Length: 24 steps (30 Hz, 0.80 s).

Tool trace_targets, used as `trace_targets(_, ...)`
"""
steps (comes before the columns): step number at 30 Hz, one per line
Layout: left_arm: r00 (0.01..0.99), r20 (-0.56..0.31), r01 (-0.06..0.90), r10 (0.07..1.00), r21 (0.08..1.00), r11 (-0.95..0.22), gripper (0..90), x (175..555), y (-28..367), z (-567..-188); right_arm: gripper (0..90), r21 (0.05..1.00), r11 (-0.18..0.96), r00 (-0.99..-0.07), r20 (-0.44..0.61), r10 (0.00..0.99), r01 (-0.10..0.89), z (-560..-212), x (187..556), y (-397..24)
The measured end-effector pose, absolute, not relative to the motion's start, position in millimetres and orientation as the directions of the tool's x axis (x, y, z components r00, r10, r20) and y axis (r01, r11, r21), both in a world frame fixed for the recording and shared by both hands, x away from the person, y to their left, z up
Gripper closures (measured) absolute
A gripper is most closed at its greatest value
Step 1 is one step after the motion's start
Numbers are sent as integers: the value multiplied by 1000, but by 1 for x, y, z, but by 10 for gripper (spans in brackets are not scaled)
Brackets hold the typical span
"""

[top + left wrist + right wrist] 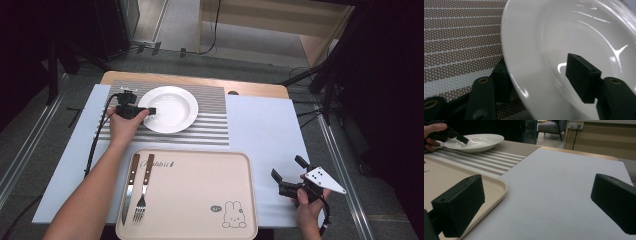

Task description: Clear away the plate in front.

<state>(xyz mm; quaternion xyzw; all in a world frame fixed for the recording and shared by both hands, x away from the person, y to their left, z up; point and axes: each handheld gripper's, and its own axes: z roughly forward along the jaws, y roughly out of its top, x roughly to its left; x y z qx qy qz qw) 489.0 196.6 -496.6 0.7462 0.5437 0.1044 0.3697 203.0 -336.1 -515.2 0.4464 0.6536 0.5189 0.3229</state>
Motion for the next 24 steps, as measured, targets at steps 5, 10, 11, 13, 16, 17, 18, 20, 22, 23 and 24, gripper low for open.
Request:
trace_targets(5,373,-240,739,896,662,-130,510,489,198,-496,0,966,63,-391,41,920,250,-515,203,-336)
trace_targets(10,363,-294,755,884,649,-94,561,490,204,-495,0,966,57,-389,47,920,252,-515,203,-337)
trace_targets(11,365,-289,750,885,654,-97,562,489,203,-494,0,966,60,-390,44,920,250,-515,204,-337)
trace_targets(13,376,-293,736,879,671,-91,578,487,203,-490,0,966,61,-390,44,920,253,-515,204,-336)
trace_targets(16,410,-309,709,858,700,-87,631,483,202,-482,0,965,62,-390,44,920,255,-515,204,-336)
trace_targets(17,422,-306,698,854,710,-91,637,481,202,-479,0,965,62,-390,44,920,255,-515,204,-336)
trace_targets(18,435,-311,691,845,717,-93,646,479,202,-477,0,965,60,-389,46,920,257,-515,204,-336)
trace_targets(20,458,-320,684,829,723,-99,669,476,202,-474,0,965,61,-390,45,920,257,-516,204,-336)
trace_targets(22,476,-331,682,814,724,-104,686,474,203,-472,0,965,62,-389,45,920,257,-516,204,-336)
trace_targets(23,491,-346,683,799,723,-107,694,473,203,-472,0,965,62,-390,44,920,256,-516,204,-336)
trace_targets(24,503,-352,684,789,720,-115,711,473,202,-472,0,965,62,-390,44,920,256,-516,204,-336)
